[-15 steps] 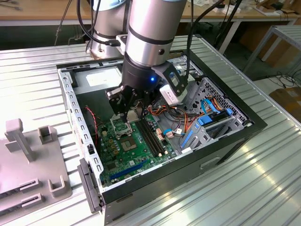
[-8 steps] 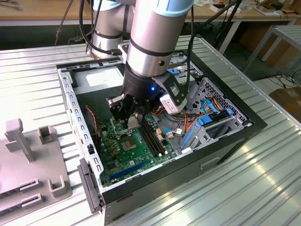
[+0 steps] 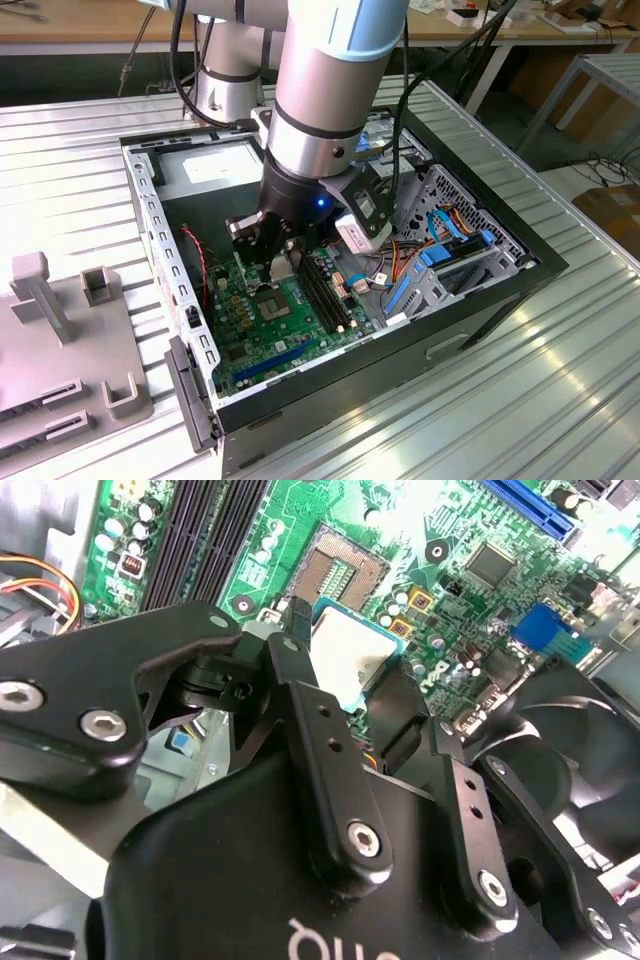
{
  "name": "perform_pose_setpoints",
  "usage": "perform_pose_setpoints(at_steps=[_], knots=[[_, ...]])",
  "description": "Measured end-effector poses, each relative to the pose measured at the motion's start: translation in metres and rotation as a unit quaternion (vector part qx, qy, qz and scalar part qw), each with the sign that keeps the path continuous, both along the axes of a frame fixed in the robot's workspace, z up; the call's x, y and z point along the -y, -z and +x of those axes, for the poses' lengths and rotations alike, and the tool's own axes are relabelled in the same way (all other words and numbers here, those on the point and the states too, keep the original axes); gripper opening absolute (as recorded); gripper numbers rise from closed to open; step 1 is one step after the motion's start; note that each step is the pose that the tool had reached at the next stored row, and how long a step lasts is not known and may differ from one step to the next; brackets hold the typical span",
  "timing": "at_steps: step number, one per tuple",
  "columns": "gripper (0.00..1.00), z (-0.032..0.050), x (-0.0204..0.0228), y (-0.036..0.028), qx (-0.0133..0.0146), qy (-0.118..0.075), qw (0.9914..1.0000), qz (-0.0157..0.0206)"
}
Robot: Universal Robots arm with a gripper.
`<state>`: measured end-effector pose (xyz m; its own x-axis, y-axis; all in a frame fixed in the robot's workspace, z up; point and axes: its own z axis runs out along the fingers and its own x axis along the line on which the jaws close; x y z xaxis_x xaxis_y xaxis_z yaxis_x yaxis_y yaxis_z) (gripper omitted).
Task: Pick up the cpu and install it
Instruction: 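Place the cpu into insertion slot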
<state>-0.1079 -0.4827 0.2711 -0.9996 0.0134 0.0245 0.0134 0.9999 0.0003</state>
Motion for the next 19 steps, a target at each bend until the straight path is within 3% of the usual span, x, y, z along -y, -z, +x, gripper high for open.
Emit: perform_pose_setpoints(at_steps=[4, 15, 19], knots=[[0.47, 0.0002, 0.0007, 0.0045, 0.0000, 0.000, 1.00000, 0.0000], [0.47, 0.0012, 0.0007, 0.0269, 0.0000, -0.015, 0.99989, -0.0002], [0.47, 0.0012, 0.0042, 0.0365, 0.0000, 0.003, 1.00000, -0.0002]])
